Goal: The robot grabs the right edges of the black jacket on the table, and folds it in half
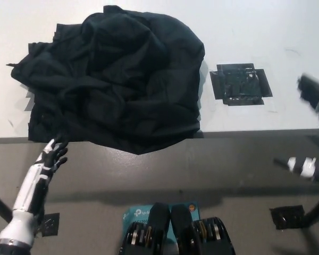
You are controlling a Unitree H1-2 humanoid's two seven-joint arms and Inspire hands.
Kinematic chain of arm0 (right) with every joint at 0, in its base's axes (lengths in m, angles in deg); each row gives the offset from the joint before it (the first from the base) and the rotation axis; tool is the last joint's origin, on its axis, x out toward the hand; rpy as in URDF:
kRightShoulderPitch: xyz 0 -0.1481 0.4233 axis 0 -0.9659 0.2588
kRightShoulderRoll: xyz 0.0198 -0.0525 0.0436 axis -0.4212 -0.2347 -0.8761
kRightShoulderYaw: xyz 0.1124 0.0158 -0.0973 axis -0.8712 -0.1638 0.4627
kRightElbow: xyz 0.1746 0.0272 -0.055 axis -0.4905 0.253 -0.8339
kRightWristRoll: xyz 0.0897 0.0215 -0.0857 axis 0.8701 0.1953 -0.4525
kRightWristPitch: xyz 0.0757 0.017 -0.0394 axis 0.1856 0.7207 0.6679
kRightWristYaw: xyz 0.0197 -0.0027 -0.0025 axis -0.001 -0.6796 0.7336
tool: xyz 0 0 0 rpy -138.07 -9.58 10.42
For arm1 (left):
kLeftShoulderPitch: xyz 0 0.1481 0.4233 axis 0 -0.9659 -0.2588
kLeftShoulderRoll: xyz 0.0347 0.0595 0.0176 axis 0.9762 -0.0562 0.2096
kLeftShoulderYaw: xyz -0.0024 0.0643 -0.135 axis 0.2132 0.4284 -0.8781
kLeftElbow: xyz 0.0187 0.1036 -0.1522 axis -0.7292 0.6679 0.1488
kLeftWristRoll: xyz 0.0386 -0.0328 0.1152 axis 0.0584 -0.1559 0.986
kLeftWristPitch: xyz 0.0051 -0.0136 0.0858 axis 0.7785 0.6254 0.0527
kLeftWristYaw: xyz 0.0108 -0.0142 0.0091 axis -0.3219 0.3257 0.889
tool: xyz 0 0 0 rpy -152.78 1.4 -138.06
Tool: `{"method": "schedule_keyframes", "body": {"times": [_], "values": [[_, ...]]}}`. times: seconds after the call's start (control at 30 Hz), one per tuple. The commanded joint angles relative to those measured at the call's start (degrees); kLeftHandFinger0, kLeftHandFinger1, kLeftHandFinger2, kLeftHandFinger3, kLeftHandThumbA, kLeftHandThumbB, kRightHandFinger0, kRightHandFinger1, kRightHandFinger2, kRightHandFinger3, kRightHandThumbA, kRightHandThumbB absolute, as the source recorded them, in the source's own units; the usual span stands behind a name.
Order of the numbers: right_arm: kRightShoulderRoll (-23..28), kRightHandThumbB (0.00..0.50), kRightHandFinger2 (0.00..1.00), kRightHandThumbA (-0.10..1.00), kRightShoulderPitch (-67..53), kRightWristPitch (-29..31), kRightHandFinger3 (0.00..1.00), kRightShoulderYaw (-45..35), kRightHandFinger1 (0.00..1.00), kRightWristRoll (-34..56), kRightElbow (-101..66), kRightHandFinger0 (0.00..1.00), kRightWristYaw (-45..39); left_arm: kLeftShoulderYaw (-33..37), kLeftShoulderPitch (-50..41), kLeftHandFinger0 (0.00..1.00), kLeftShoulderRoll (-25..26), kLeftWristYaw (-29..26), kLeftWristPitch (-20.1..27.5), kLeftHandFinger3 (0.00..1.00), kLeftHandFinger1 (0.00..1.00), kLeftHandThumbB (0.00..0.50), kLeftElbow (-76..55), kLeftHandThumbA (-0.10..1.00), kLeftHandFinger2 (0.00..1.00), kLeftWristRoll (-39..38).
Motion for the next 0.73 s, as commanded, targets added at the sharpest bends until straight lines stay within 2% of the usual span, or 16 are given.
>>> {"method": "schedule_keyframes", "body": {"times": [0.0,0.07,0.1,0.2,0.3,0.5,0.57,0.63,0.7], "values": [[-3.8,0.313,1.0,1.0,-2.9,7.2,1.0,0.5,1.0,5.4,4.9,1.0,4.8,-1.6,-1.1,1.0,0.1,-0.8,4.2,1.0,1.0,0.021,-2.0,1.0,1.0,-2.2],[-4.8,0.233,1.0,1.0,-4.4,11.7,1.0,1.7,1.0,3.5,10.8,1.0,5.4,-1.8,-1.8,1.0,0.1,-0.2,5.0,1.0,1.0,0.007,-2.2,1.0,1.0,-2.9],[-5.3,0.224,1.0,1.0,-5.0,12.5,1.0,1.8,1.0,3.4,11.9,1.0,5.7,-1.8,-2.3,1.0,0.2,0.0,5.3,1.0,1.0,0.005,-2.2,1.0,1.0,-3.0],[-6.3,0.156,1.0,1.0,-5.9,18.2,1.0,3.6,1.0,0.2,19.6,1.0,7.4,-2.0,-3.0,1.0,0.5,0.4,5.6,1.0,1.0,0.001,-2.2,1.0,1.0,-3.8],[-6.4,0.147,1.0,1.0,-7.4,20.7,1.0,5.6,1.0,-2.2,21.7,1.0,8.5,-2.2,-4.5,1.0,0.8,0.5,6.0,1.0,1.0,0.0,-2.7,1.0,1.0,-4.4],[-5.0,0.18,1.0,1.0,-7.8,21.6,1.0,6.6,1.0,-1.5,24.2,1.0,9.9,-2.0,-4.7,1.0,0.7,0.5,6.8,1.0,1.0,0.0,-1.8,1.0,1.0,-4.8],[-4.4,0.159,1.0,1.0,-8.8,23.0,1.0,7.2,1.0,-2.0,24.0,1.0,10.3,-1.8,-5.3,1.0,0.7,0.7,7.5,1.0,1.0,0.0,-1.7,1.0,1.0,-5.0],[-3.4,0.16,1.0,1.0,-10.3,24.3,1.0,7.4,1.0,-2.5,23.4,1.0,10.7,-1.2,-6.5,1.0,0.3,0.4,8.3,1.0,1.0,0.0,-1.6,1.0,1.0,-4.0],[-3.3,0.179,1.0,1.0,-10.6,24.6,1.0,7.6,1.0,-3.1,23.1,1.0,11.3,-1.1,-6.6,1.0,0.4,0.4,8.2,1.0,1.0,0.0,-1.7,1.0,1.0,-3.9]]}}
